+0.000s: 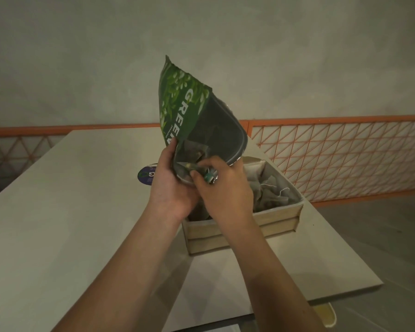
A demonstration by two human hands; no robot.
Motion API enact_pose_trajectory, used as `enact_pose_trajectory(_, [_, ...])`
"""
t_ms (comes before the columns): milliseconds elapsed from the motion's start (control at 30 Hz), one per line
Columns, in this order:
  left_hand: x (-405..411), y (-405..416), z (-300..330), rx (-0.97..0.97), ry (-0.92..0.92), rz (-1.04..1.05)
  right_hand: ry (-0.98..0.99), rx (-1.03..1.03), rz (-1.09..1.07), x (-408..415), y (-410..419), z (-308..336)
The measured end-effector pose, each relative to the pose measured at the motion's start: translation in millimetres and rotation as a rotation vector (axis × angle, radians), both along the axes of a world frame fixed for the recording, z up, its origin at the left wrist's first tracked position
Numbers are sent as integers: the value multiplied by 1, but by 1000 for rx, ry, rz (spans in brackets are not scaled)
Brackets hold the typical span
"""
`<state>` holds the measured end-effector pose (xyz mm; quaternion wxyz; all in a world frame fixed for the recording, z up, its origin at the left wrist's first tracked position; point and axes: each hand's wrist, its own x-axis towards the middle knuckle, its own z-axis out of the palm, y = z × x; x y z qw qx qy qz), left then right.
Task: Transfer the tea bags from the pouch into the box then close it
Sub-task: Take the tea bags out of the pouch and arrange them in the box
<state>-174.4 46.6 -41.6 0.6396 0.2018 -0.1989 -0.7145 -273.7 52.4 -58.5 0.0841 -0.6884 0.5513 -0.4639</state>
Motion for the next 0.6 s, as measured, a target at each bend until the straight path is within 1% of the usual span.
enact_pose_trajectory(67, [2,-1,-1,4,9,8,-118,12,65,-4,-1,1])
enact_pose_trajectory(167, [5,-4,-2,-2,28,27,-416,17,183,-12,1,11])
enact_pose_trajectory(200, [6,-5,-3,-6,30,32,-480,9,198,-15,2,15])
enact_pose_trajectory(300, [7,-9,-3,-10,28,42,-616,24,218,-26,5,29])
enact_pose_trajectory(500, [7,-15,-7,-9,92,28,-915,69,320,-65,-2,45])
enact_pose_trajectory(533, [6,-16,-7,-14,112,26,-939,63,313,-72,-7,45])
enact_pose_trajectory(600, [5,-17,-7,-25,132,25,-861,51,247,-86,-19,41])
